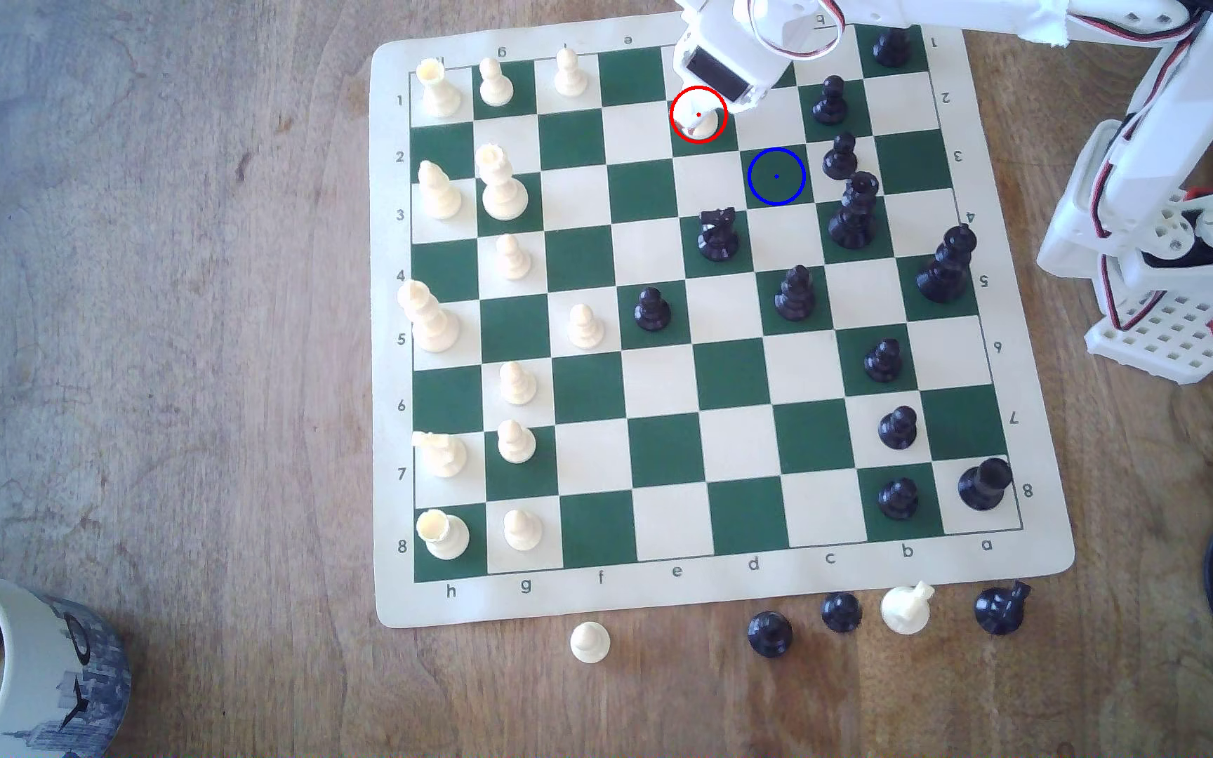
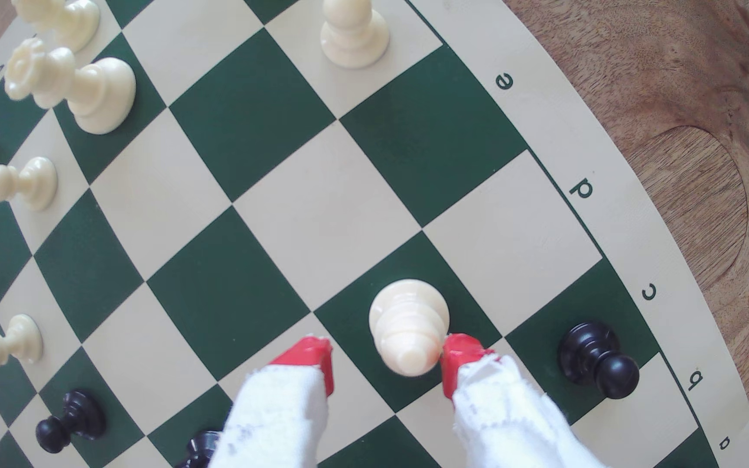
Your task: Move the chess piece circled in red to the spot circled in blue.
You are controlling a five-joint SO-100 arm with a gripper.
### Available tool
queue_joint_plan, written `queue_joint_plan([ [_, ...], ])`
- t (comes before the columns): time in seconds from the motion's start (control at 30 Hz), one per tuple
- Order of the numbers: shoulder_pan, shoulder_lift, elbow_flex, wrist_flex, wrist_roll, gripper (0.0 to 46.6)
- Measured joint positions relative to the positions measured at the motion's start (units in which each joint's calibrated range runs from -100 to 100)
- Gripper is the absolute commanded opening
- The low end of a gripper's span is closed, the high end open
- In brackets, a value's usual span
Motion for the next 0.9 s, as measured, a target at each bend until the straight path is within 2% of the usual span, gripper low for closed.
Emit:
queue_joint_plan([
  [0.37,-0.1,0.5,0.1,-1.2,0.0,12.6],
  [0.9,-0.3,0.5,0.6,-1.4,0.1,9.6],
])
